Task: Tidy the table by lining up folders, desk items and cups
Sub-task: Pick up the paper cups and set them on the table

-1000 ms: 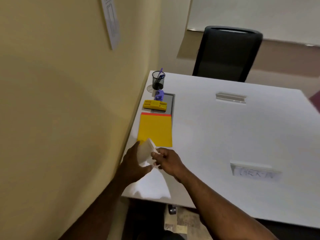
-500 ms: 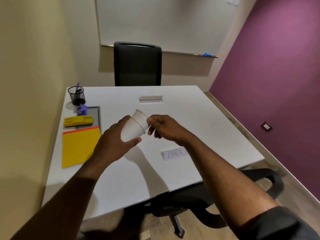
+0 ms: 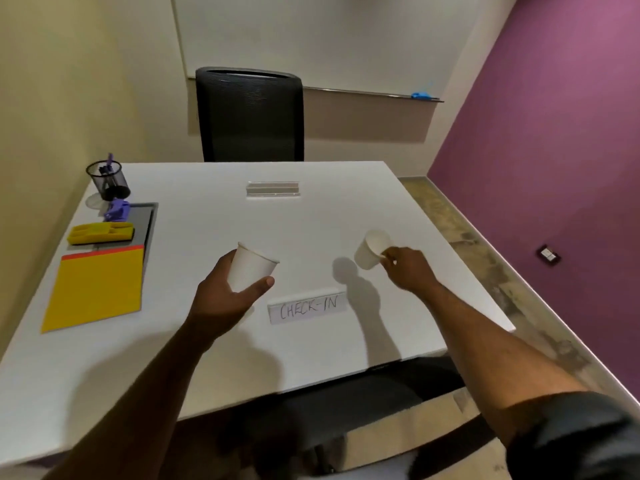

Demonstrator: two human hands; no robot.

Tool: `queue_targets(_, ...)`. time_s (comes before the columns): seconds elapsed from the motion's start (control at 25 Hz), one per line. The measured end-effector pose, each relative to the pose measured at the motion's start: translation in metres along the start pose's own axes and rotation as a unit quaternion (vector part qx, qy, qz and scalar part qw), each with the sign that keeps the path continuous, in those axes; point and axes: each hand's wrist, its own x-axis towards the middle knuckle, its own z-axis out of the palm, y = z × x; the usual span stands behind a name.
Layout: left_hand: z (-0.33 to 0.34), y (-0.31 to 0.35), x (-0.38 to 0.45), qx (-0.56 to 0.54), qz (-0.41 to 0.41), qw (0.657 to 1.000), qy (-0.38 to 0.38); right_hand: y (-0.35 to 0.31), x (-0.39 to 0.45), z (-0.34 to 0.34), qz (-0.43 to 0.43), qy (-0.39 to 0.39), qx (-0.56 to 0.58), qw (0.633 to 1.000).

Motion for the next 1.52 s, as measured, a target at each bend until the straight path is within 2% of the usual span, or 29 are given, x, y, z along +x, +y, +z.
queue_targets(0.08,0.02,0.001,-0.01,0.041,-0.019,0.999,0.027,0.037,0.008,0.041,-0.007,-0.081,-0.035,0.996)
queue_targets(0.16,0.032,0.005,-0.018,0.087,-0.033,0.995,0.045,0.063,0.012,0.077,-0.007,-0.148,-0.024,0.989)
queue_targets(0.28,0.037,0.009,-0.033,0.111,-0.056,0.989,0.085,0.08,0.015,0.106,-0.012,-0.195,0.013,0.981)
queue_targets(0.44,0.046,0.019,-0.049,0.1,-0.094,0.981,0.139,0.094,0.02,0.116,0.006,-0.171,0.083,0.982)
queue_targets(0.6,0.058,0.036,-0.063,0.108,-0.084,0.978,0.159,0.11,0.021,0.112,-0.059,-0.161,0.018,0.985)
queue_targets(0.72,0.071,0.05,-0.082,0.101,-0.074,0.976,0.178,0.129,0.015,0.106,-0.06,-0.145,0.041,0.987)
queue_targets(0.88,0.098,0.079,-0.117,0.048,-0.046,0.976,0.208,0.149,0.011,0.073,-0.048,-0.147,0.132,0.979)
queue_targets(1.04,0.151,0.119,-0.15,-0.054,-0.014,0.972,0.227,0.171,-0.016,0.013,-0.09,-0.079,0.266,0.957)
queue_targets(1.12,0.191,0.142,-0.162,-0.095,-0.002,0.972,0.216,0.183,-0.035,-0.02,-0.117,-0.062,0.305,0.943)
queue_targets(1.2,0.234,0.16,-0.167,-0.098,0.014,0.979,0.175,0.198,-0.054,-0.049,-0.136,-0.048,0.346,0.927)
queue_targets(1.36,0.324,0.191,-0.161,-0.062,0.023,0.995,0.077,0.239,-0.083,-0.086,-0.178,-0.088,0.413,0.889)
queue_targets(1.52,0.422,0.212,-0.131,-0.04,0.003,0.999,0.015,0.3,-0.083,-0.103,-0.204,-0.124,0.391,0.889)
